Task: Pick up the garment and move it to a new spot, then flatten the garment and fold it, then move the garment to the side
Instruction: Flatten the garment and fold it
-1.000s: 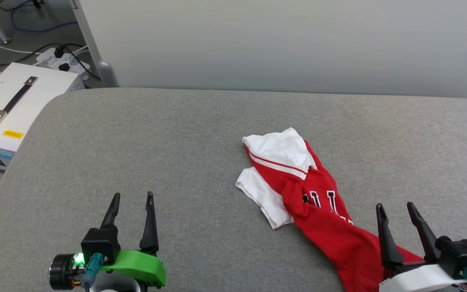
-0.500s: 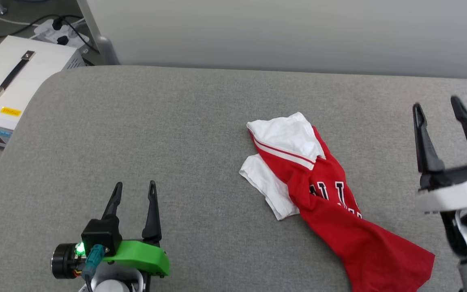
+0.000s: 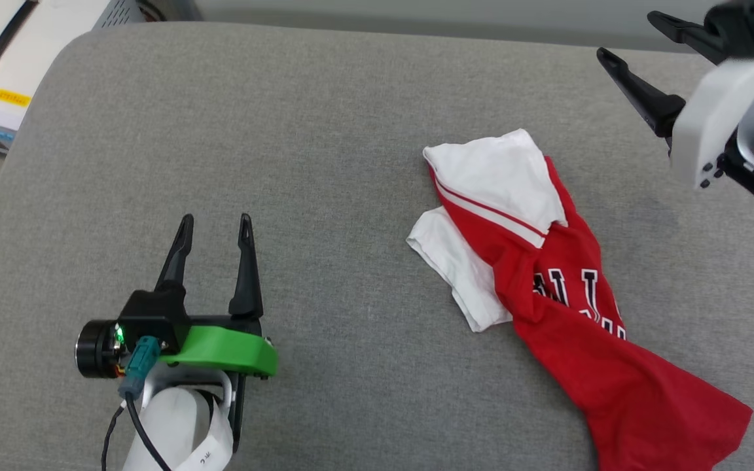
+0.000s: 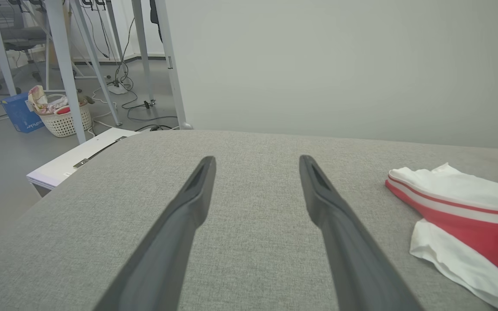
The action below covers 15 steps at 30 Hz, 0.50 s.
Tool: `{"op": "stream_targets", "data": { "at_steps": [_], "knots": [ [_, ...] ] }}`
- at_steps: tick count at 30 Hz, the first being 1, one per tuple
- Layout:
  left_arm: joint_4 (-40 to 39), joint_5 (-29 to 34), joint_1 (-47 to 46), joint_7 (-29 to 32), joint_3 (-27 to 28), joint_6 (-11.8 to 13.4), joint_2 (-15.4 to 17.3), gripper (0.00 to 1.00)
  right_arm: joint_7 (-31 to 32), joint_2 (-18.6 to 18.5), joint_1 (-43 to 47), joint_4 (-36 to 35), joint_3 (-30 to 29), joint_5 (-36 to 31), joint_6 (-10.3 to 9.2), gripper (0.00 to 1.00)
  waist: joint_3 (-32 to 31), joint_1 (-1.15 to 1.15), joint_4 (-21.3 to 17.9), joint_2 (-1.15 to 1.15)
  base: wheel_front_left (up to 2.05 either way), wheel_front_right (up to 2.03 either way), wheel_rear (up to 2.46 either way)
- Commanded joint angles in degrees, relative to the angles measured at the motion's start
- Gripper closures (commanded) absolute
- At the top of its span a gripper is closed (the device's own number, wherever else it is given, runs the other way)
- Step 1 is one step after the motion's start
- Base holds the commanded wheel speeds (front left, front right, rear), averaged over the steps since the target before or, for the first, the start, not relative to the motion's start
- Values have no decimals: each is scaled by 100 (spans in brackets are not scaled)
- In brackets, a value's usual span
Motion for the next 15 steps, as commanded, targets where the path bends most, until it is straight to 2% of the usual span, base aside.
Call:
{"op": "stream_targets", "data": {
  "at_steps": [1,2,5,6,8,15],
  "knots": [
    [-52,-17,-141,-33,-24,6,-27,0,464,-46,-302,108,236,331,-5,0,358,0,250,0,0,0,0],
    [-166,-126,-289,-33,-137,69,-28,0,1630,-86,-889,467,670,1031,-5,0,575,0,372,0,0,0,0],
    [-266,-233,-420,-33,-295,151,-29,0,2624,-55,-1326,817,1000,1377,-5,0,805,0,525,0,0,0,0],
    [-306,-341,-532,-33,-436,231,-29,0,3124,20,-1601,1032,1260,1501,-5,0,1009,0,669,0,0,0,0],
    [-328,-407,-603,-33,-536,284,-29,0,3281,78,-1726,1170,1395,1549,-5,0,1129,0,762,0,0,0,0],
    [-311,-588,-761,-33,-778,433,-30,0,3247,244,-1766,1609,1946,1523,-5,0,1443,0,1000,0,0,0,0]
  ]
}}
